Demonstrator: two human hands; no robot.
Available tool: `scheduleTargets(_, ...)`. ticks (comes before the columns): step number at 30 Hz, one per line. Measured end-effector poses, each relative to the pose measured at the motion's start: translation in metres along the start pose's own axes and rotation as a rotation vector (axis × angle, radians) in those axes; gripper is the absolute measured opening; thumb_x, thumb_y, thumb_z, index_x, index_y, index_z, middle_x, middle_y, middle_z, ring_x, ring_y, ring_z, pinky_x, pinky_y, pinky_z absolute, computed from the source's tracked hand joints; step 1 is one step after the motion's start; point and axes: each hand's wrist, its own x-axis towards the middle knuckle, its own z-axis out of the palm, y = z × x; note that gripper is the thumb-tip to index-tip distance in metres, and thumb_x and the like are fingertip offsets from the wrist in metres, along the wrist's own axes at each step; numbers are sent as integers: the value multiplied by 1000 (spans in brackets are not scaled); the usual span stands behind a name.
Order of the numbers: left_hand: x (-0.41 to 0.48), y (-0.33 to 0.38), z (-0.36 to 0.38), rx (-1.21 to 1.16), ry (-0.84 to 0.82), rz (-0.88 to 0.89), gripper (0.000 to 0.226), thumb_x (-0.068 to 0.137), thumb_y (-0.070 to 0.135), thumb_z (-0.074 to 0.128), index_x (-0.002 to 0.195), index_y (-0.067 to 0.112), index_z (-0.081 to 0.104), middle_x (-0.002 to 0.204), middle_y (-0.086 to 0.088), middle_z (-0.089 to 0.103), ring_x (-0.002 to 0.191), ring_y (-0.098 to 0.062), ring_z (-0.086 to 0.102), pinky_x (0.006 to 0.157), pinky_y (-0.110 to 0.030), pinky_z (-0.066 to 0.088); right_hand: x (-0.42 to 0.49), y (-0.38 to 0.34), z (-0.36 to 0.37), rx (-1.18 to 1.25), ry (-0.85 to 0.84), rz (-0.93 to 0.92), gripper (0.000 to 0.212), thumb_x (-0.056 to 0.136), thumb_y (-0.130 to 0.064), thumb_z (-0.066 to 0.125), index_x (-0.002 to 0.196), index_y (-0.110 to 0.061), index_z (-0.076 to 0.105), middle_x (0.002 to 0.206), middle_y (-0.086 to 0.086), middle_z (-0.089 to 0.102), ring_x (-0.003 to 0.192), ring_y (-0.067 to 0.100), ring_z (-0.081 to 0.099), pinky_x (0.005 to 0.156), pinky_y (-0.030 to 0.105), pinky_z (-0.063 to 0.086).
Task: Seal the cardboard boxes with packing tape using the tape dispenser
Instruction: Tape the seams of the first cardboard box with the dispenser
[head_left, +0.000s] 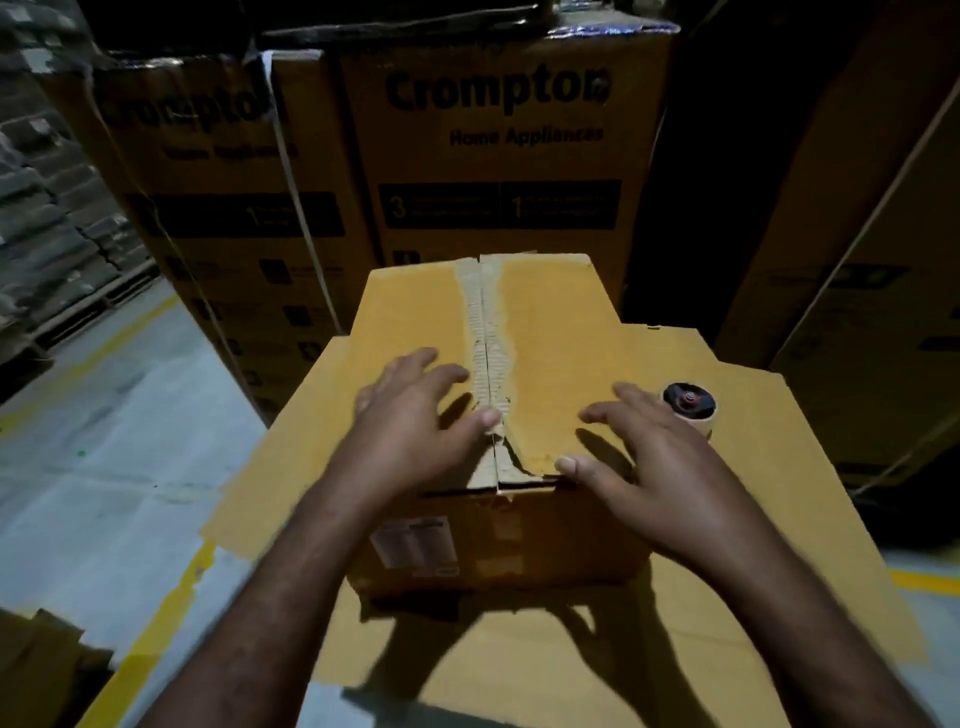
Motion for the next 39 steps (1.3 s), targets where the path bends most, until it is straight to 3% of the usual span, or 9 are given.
scheduleTargets(5, 41, 16, 8, 71, -308, 341, 65, 99, 62, 42, 155, 33, 26, 169, 7, -2, 154, -14, -6, 125, -49, 1, 10, -7, 1, 107, 31, 30, 38, 93, -53, 54, 127, -37, 60, 142, -9, 52, 132, 8, 41, 112, 48, 33)
scheduleTargets(7, 50, 17, 16, 162, -402, 393, 68, 102, 61, 32, 160, 29, 15, 169, 5, -7, 154, -16, -11, 124, -52, -6, 17, 1, -4, 237, 176, 97, 34, 92, -47, 60, 121, -32, 66, 123, -8, 65, 107, 4, 57, 93, 36, 50)
scheduleTargets(10, 56, 15, 21, 220, -428, 412, 71, 103, 61, 23, 162, 26, 4, 169, 4, -11, 155, -18, -13, 124, -53, -9, 22, 16, -9, 272, 250, 216, 35, 91, -42, 64, 124, -30, 65, 123, -10, 62, 100, 5, 55, 73, 20, 46)
scheduleTargets(16, 58, 25, 23, 241, -471, 447, 79, 98, 68, 21, 161, 25, -3, 168, 2, -17, 152, -18, -22, 123, -52, -10, 29, 15, 5, 182, 56, 199, 45, 90, -48, 63, 133, -37, 57, 159, -7, 28, 143, 15, 30, 110, 39, 39)
scheduleTargets(20, 45, 44, 25, 254, -532, 539, 96, 82, 82, 12, 160, 31, -9, 165, 8, -24, 150, -14, -27, 123, -52, -11, 43, 40, 2, 428, 332, 261, 22, 90, -38, 66, 109, -30, 72, 113, -10, 68, 105, 6, 61, 87, 33, 53)
scheduleTargets(24, 43, 47, 32, 300, -503, 557, 101, 75, 87, 3, 158, 33, -16, 162, 10, -31, 148, -11, -31, 122, -48, -16, 76, 97, 27, 740, 452, 567, 16, 94, -23, 61, 81, -22, 71, 88, 2, 72, 81, 21, 68, 71, 42, 60)
scheduleTargets(27, 45, 41, 33, 298, -488, 552, 103, 70, 91, -5, 156, 36, -20, 159, 14, -35, 145, -8, -35, 121, -45, -18, 92, 124, 64, 495, 243, 649, 10, 93, -24, 64, 91, -20, 72, 98, 2, 72, 84, 17, 64, 69, 29, 54)
scheduleTargets(33, 43, 42, 34, 285, -461, 545, 105, 66, 91, -7, 155, 37, -21, 156, 17, -37, 143, -5, -38, 119, -40, -21, 117, 125, 75, 289, 72, 721, 37, 98, -40, 54, 118, -10, 62, 114, 16, 65, 104, 33, 60, 84, 36, 48)
scheduleTargets(39, 41, 42, 36, 291, -463, 520, 105, 67, 92, -7, 155, 37, -22, 158, 17, -37, 142, -3, -39, 120, -43, -21, 119, 130, 100, 613, 117, 920, 40, 100, -35, 43, 133, -13, 47, 125, 19, 60, 114, 37, 57, 93, 44, 47)
